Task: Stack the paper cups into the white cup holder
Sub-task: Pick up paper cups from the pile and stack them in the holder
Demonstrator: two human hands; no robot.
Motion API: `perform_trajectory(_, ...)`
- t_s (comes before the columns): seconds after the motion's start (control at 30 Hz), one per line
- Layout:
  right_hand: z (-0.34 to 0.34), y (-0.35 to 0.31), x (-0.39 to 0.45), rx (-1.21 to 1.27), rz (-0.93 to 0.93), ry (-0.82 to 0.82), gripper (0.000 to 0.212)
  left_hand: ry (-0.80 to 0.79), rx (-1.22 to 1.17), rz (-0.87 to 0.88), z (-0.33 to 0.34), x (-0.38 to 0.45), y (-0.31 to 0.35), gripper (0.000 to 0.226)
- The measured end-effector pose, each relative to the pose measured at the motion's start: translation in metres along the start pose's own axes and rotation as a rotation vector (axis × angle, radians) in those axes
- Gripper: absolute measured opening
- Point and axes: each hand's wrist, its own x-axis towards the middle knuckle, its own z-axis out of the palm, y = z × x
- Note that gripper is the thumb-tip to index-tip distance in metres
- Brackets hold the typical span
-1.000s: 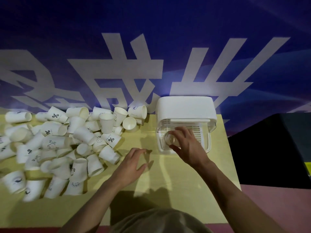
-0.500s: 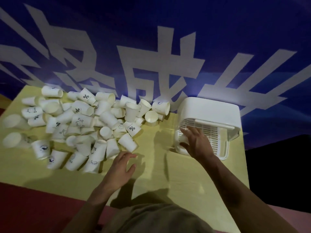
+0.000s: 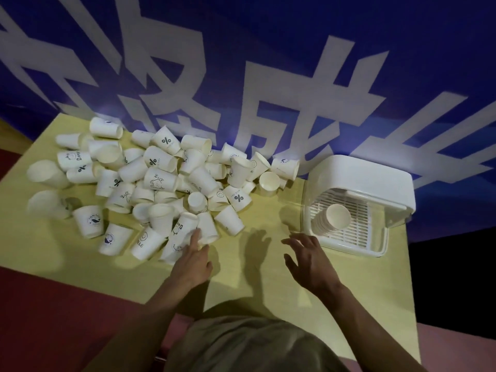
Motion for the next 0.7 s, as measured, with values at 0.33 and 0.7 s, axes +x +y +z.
perform_trajectory(0.33, 0.018, -0.056, 0.038, -0.02, 0.071, -0.058, 0.047, 0.157, -0.084, 0.13, -0.011, 0.001, -0.005, 0.08)
perform_trajectory(0.7, 0.079, -0.136, 0.124, -0.029, -0.093, -0.223, 0.066, 0.504, -0.163, 0.239, -0.046, -0.055, -0.07, 0.044)
